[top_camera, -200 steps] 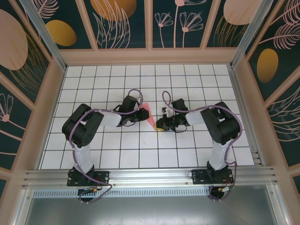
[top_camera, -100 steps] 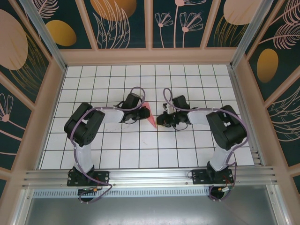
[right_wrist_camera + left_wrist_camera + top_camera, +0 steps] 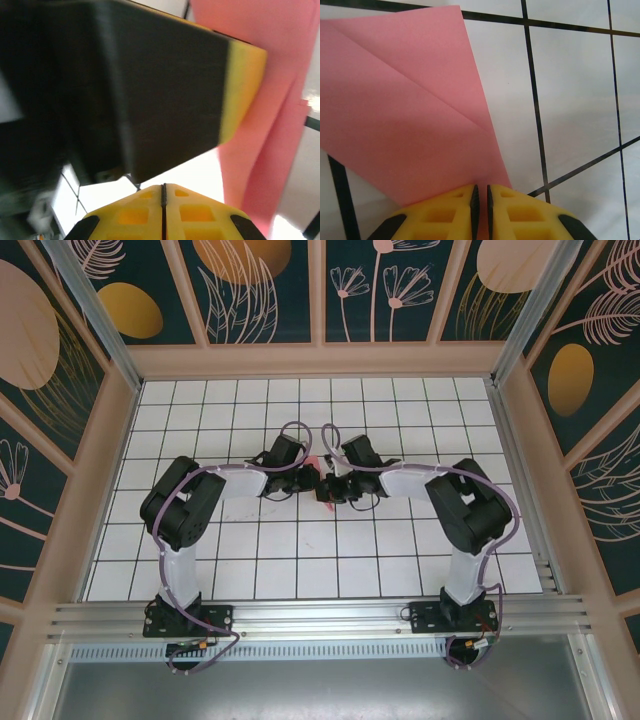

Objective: Fold a paper plane with a square sheet of paper (pick it up from the middle)
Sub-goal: Fold the wing for the fifth time at the center of the table.

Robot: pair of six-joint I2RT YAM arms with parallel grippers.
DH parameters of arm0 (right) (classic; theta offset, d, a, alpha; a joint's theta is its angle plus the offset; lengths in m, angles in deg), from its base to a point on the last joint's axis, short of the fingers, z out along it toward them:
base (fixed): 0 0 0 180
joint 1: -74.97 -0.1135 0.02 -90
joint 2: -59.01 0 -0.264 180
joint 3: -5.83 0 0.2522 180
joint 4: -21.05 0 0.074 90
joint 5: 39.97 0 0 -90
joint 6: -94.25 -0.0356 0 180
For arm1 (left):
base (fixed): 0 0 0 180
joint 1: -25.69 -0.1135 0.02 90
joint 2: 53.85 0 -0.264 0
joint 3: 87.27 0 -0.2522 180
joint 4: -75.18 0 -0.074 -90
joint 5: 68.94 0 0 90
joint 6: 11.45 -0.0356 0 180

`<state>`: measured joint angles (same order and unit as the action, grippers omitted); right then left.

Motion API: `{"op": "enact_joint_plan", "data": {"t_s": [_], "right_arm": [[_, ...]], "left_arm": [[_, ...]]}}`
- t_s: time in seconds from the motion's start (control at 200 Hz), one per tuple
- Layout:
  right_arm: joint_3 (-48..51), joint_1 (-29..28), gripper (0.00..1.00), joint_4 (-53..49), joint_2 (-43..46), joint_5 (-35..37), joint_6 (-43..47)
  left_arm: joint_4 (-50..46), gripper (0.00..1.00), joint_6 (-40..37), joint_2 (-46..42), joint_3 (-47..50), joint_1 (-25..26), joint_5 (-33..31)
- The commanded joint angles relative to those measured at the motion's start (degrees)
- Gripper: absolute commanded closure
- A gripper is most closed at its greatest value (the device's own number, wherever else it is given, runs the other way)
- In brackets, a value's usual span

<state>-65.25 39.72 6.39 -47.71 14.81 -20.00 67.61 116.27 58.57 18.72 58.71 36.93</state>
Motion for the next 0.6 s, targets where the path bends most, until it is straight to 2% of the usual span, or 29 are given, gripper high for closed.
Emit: {"op": "enact_joint_plan", "data": {"t_s": [0.0,0.23,0.595], "right_arm": [[-0.82,-0.09,0.91,-3.27,-1.57,1.48,1.63],[1.23,0.06,0.93,-6.41,-1.42,5.06,3.03],[4.52,0.26,0.93,-6.94,-1.13,2.98,3.29]], "left_arm": [[-5.53,0.84,-1.00,3.35,0.30,-0.32,-4.61],[-7.06,0.84,-1.27,3.87,-0.70,-0.33,-6.08],[-7.60,0.84,-1.38,4.04,-0.93,-0.32,-6.74]]}}
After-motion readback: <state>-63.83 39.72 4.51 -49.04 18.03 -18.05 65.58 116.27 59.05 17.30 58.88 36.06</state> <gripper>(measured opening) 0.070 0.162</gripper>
